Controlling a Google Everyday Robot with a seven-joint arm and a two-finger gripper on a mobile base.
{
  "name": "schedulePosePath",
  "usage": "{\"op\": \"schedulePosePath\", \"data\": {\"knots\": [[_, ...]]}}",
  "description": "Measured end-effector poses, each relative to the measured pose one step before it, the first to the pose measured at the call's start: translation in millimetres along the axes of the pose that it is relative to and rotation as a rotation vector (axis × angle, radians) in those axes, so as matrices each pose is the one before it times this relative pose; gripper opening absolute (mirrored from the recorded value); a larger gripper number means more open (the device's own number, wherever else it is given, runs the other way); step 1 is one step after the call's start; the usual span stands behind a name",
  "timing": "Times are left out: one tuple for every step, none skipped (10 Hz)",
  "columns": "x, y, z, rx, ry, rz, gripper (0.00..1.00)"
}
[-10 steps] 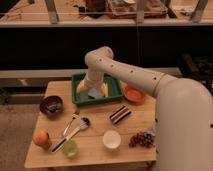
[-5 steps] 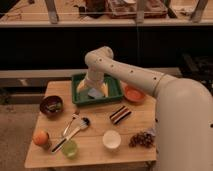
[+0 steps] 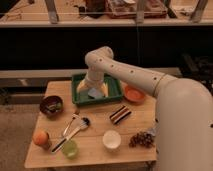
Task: Place fork in paper cup
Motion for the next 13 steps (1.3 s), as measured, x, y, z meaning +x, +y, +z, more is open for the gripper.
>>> {"op": "schedulePosePath", "data": {"knots": [[-0.02, -0.04, 0.04, -0.00002, -0.00004, -0.00009, 0.80], [0.02, -0.04, -0.01, 0.00007, 0.00001, -0.00001, 0.80], [-0.01, 0.00, 0.01, -0.00003, 0.00000, 0.00002, 0.80], [-0.01, -0.04, 0.04, 0.00001, -0.00006, -0.00008, 0.80], [0.00, -0.03, -0.05, -0.00001, 0.00006, -0.00005, 0.80], [-0.01, -0.04, 0.05, 0.00005, -0.00009, 0.00008, 0.80], [-0.01, -0.13, 0.02, -0.00007, 0.00001, -0.00023, 0.80], [-0.01, -0.06, 0.03, 0.00010, -0.00007, -0.00006, 0.80], [0.03, 0.05, 0.02, 0.00055, 0.00018, 0.00037, 0.80], [-0.55, -0.11, -0.10, 0.00647, -0.00053, 0.00182, 0.80], [-2.31, -1.52, 1.81, 0.02093, -0.00848, -0.00739, 0.80], [-7.11, -2.85, 5.92, 0.05512, -0.01180, -0.00555, 0.80], [-9.18, -2.25, 7.14, 0.09555, -0.01476, -0.00530, 0.80]]}}
